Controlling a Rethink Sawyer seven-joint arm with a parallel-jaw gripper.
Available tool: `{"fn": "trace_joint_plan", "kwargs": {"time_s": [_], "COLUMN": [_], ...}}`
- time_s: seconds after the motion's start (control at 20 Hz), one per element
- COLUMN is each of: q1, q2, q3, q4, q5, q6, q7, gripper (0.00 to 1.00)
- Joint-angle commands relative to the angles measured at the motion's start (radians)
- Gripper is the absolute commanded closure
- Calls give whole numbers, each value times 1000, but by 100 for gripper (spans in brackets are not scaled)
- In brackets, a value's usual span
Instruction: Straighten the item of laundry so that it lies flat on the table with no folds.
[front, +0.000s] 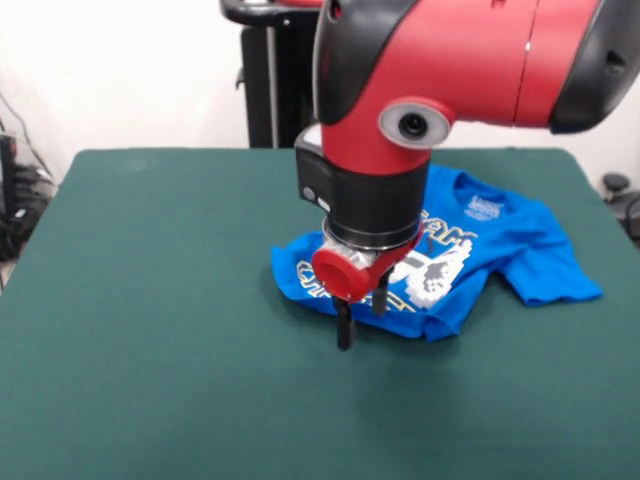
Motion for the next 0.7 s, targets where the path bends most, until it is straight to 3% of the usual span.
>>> {"fn": "trace_joint_plan", "kwargs": {"time_s": [0.05,0.7], "q1": [23,25], "q2": [55,25], "q3": [121,102], "q4": [-80,-72], "q5": [39,58], "q6": [-68,-69], "q7": [0,9], "gripper": [0,0]}}
